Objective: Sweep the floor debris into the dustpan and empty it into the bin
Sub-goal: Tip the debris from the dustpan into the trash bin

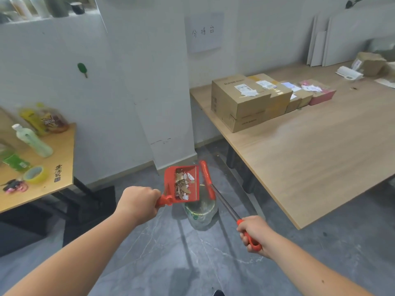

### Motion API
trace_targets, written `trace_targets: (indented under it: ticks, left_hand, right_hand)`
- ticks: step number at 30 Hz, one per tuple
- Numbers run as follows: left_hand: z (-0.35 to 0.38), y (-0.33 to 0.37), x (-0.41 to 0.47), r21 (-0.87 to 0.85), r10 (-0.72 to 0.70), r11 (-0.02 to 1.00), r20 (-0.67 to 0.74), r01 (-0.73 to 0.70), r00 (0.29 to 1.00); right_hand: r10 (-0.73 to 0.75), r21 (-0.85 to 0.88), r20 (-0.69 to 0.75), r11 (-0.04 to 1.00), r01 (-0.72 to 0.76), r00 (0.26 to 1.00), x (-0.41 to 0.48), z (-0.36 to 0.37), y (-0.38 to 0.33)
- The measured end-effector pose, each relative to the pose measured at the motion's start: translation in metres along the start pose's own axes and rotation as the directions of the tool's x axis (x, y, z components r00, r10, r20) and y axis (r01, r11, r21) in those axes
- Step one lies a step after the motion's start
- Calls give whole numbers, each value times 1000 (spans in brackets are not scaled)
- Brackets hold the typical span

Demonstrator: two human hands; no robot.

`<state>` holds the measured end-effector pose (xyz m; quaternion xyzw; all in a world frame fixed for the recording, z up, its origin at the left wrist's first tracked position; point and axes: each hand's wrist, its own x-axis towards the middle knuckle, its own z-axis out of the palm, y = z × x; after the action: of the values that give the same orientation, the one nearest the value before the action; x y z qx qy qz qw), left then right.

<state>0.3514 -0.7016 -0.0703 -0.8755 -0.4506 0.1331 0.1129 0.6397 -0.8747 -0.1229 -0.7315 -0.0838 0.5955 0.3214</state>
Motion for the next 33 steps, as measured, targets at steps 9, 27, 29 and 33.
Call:
trace_targets:
  ticks: [9,27,29,33]
  left_hand:
    - [0,2,3,89,185,979,11,-185,983]
    - [-6,24,-4,183,418,887,72,-424,906]
    - [-8,28,-4,180,427,883,71,-433,901]
    - [-9,32,-1,191,434,879,58,-437,899]
  right_hand:
    - [25,83,7,996,-25,1000,-2,-4,8]
    - [-8,-44,-24,999,7,1000,-17,28,29]
    - [-17,-48,-24,999,15,1000,-18,29,30]
    - [-2,-43,-30,999,0,1000,-18,29,32]
